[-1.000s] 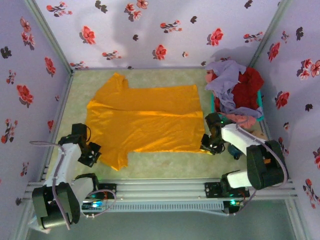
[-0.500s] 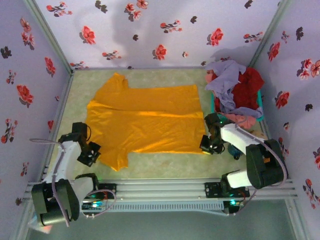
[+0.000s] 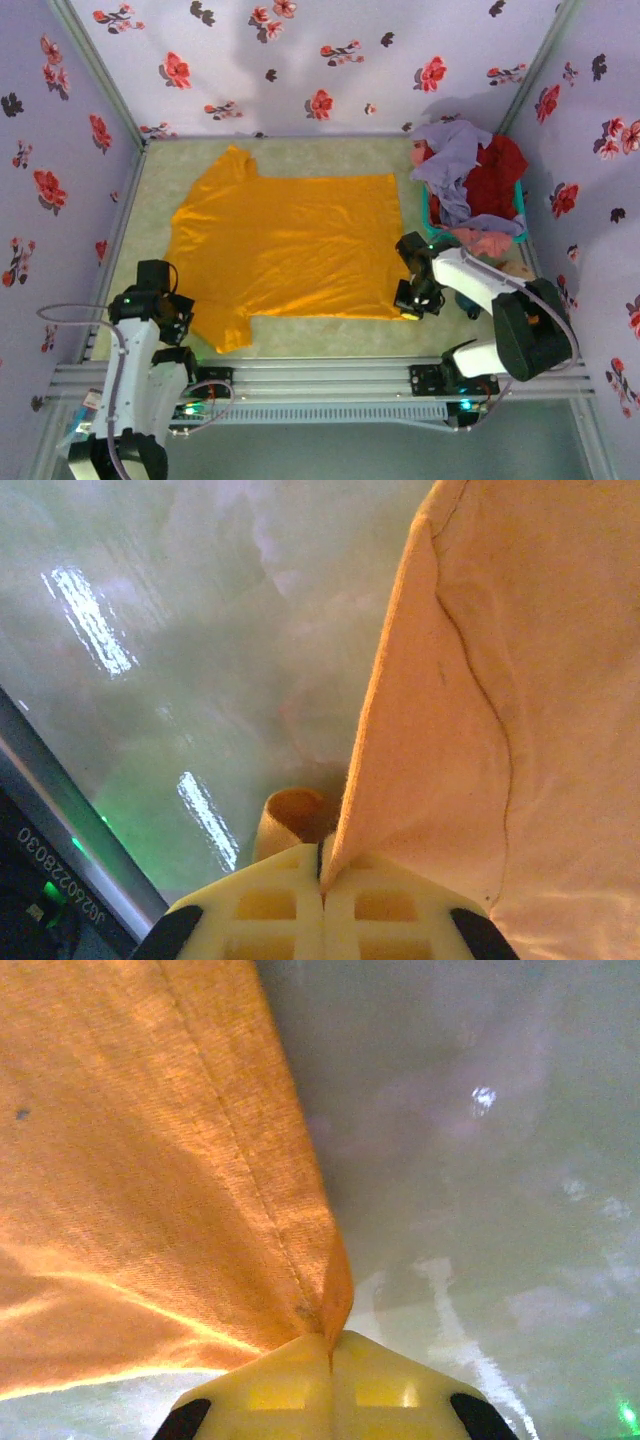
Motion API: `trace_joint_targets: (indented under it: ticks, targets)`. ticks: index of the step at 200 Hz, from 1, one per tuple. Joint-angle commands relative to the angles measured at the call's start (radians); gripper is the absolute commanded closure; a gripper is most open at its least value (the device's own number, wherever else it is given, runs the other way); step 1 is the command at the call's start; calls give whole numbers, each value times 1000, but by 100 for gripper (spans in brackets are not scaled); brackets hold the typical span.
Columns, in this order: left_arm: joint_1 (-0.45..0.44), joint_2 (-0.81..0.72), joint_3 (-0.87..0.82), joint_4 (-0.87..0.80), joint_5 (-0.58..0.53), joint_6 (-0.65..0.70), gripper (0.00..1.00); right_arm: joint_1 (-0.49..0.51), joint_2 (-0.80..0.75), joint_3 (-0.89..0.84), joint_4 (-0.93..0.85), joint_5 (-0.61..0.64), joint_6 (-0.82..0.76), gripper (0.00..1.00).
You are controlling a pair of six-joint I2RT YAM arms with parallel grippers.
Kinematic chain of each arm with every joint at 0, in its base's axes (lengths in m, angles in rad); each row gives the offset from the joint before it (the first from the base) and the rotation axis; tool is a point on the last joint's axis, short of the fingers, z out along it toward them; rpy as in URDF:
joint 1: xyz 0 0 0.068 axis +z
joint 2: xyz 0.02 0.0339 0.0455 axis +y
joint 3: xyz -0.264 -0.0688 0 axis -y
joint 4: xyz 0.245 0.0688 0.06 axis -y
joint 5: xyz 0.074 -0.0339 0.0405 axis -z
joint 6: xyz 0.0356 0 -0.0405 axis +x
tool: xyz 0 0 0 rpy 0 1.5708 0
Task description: Fold and stack the t-shirts
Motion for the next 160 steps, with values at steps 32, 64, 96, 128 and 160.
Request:
trace_joint_targets:
  ticks: [32, 64, 96, 128, 160]
  targets:
    - [-12, 55, 76, -85, -2, 89, 100, 17, -62, 48, -74, 9, 13, 100]
    - [-16, 222, 242, -100, 4, 227, 100, 3, -4, 188, -146, 9, -71, 100]
    - [-13, 381, 352, -26, 22, 281, 100, -91, 80, 232, -122, -59, -122, 100]
    - [1, 687, 479, 1, 180, 417, 100, -139, 130, 336, -133, -30, -182, 100]
    - [15, 802, 583, 78, 217, 477, 100, -155, 191, 439, -111, -82, -196, 100]
